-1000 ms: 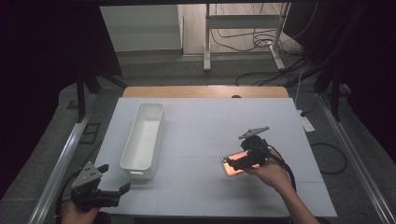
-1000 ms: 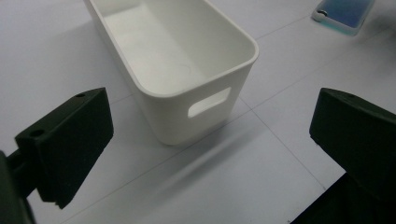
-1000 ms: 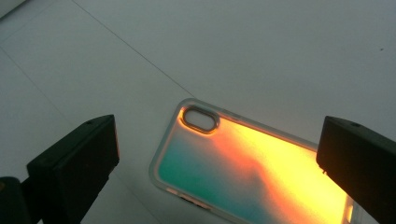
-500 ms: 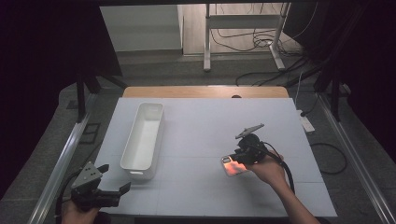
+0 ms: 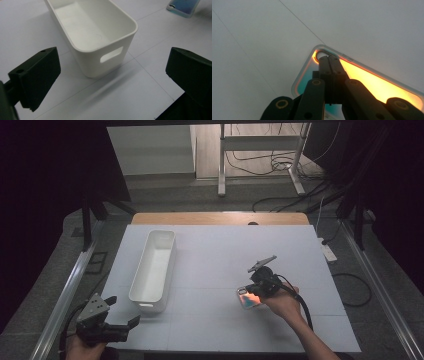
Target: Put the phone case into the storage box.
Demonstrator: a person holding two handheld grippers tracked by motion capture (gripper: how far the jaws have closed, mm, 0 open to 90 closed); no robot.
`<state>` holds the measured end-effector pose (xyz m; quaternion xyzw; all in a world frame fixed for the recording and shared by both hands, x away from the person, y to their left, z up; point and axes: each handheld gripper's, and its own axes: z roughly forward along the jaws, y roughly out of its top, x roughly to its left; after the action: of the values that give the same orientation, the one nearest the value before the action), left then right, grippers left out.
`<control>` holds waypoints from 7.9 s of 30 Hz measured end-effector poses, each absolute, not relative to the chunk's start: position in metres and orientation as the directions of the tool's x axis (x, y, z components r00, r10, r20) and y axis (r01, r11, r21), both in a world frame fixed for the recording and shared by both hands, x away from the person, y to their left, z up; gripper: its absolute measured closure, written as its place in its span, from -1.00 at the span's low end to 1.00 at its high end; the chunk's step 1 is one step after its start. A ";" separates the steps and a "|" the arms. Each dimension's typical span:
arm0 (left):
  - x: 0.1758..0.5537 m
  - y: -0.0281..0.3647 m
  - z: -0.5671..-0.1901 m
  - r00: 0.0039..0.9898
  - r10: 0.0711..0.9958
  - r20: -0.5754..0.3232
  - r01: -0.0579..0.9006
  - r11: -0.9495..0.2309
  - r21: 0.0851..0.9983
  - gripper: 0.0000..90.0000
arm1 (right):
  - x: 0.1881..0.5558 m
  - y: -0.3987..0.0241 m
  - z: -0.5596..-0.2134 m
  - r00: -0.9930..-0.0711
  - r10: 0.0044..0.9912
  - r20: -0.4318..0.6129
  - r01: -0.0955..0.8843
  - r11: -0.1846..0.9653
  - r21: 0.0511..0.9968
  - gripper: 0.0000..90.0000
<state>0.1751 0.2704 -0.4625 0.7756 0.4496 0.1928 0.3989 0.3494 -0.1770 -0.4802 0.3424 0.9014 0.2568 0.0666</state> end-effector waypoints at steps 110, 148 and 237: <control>0.176 0.269 -0.463 0.517 0.854 -0.053 0.552 -0.286 0.783 -0.97 | 0.373 -0.255 -0.495 -0.620 0.783 0.051 0.714 0.536 0.450 0.99; 0.177 0.269 -0.463 0.520 0.852 -0.060 0.553 -0.282 0.784 -0.97 | 0.349 -0.250 -0.463 -0.633 0.774 0.025 0.644 0.509 0.571 -0.52; 0.177 0.267 -0.463 0.531 0.846 -0.045 0.549 -0.303 0.779 -0.97 | 0.364 -0.238 -0.494 -0.611 0.791 0.031 0.739 0.557 0.380 0.95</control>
<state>0.1770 0.2674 -0.4628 0.7843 0.4447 0.1912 0.3879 0.3644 -0.2384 -0.4943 0.4349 0.8793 0.1805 0.0717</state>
